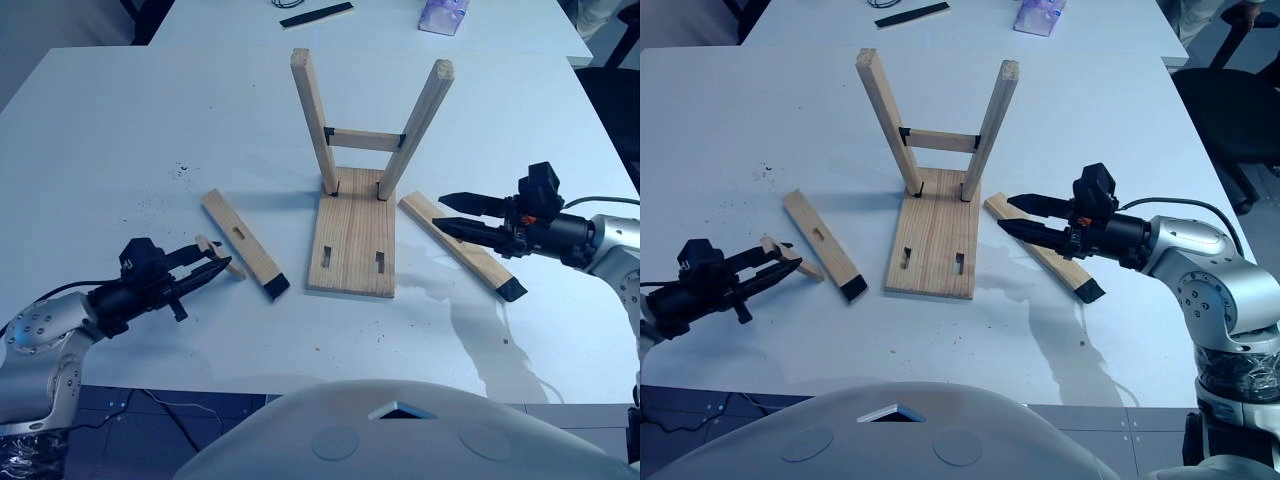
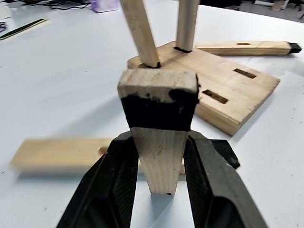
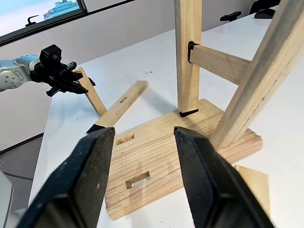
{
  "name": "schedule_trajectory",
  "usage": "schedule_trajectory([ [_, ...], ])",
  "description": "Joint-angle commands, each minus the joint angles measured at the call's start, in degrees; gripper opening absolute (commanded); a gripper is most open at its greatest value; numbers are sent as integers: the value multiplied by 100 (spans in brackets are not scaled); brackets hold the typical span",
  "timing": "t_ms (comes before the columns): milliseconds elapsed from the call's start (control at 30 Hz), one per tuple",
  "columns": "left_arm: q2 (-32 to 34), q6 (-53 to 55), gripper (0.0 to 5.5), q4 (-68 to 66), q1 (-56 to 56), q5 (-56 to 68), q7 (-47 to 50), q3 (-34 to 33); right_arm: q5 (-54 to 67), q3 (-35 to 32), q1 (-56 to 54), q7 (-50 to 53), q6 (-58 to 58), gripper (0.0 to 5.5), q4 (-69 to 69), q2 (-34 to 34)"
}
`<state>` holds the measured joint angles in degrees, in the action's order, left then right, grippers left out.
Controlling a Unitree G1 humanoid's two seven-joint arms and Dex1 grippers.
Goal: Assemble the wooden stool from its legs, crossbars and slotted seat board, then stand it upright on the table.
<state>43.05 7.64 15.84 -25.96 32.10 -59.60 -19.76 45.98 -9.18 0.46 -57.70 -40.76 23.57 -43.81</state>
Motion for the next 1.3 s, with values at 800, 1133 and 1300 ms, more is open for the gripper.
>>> schedule_trajectory([
  [800, -263, 333, 131, -359, 1056, -380, 590, 173, -472, 270, 21, -84, 314, 229, -85, -100],
  [1133, 8, 177, 131, -938, 1078, -1514, 782, 913, -665, 364, 75, -89, 411, 229, -111, -77],
  [1300, 32, 405, 131, -929, 1201, -1345, 726, 1207, -794, 517, 20, -83, 449, 229, -151, -78],
])
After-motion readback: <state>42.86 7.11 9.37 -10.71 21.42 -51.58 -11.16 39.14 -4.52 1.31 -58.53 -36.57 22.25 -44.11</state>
